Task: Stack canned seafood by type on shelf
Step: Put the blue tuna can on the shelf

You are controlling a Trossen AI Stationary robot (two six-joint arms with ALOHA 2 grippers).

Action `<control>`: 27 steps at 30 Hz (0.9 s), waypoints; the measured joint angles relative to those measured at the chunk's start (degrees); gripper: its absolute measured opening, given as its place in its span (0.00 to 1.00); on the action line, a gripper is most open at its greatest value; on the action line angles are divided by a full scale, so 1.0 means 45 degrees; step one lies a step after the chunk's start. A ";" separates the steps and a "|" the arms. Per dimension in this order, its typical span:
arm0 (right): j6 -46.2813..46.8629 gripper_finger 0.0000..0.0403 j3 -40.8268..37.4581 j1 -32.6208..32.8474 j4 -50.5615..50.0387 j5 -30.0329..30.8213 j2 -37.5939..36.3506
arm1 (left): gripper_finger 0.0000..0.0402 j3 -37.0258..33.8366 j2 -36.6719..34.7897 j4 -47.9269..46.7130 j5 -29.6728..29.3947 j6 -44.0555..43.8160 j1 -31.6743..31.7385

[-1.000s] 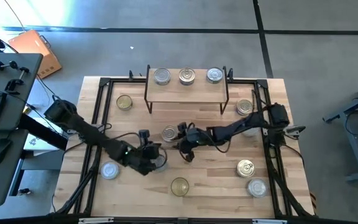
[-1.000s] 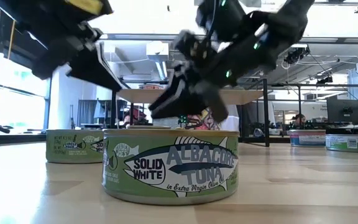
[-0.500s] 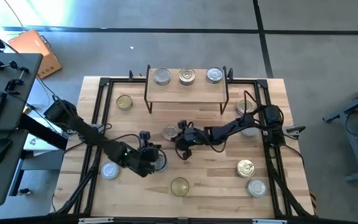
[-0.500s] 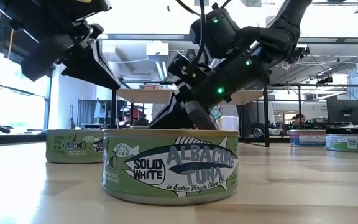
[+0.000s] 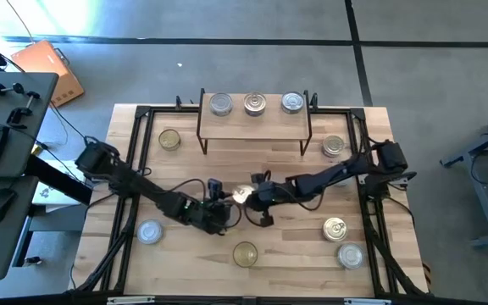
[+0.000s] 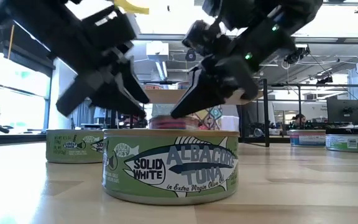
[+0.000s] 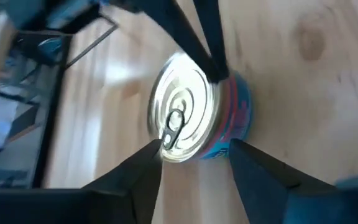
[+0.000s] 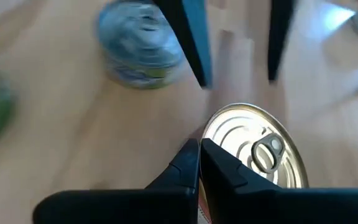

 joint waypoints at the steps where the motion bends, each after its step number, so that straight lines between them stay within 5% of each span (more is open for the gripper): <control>1: 0.0148 0.00 -0.0015 0.0105 -0.0110 -0.0028 -0.0090 | 0.46 0.0000 0.0200 0.0329 0.0294 0.0160 0.0103; 9: 0.0411 0.00 -0.0015 0.0590 -0.0241 -0.0029 -0.0257 | 0.40 0.0053 0.1149 0.1811 0.2092 0.0969 0.0477; 19: 0.0349 0.00 -0.0002 0.0646 -0.0088 -0.0112 -0.0261 | 0.03 0.0020 0.1113 0.1982 0.3015 0.1205 0.0488; 27: -0.0330 0.06 0.1157 0.0881 -0.1448 0.0710 -0.0266 | 0.00 0.0015 0.0952 0.2228 0.3151 0.1169 0.0483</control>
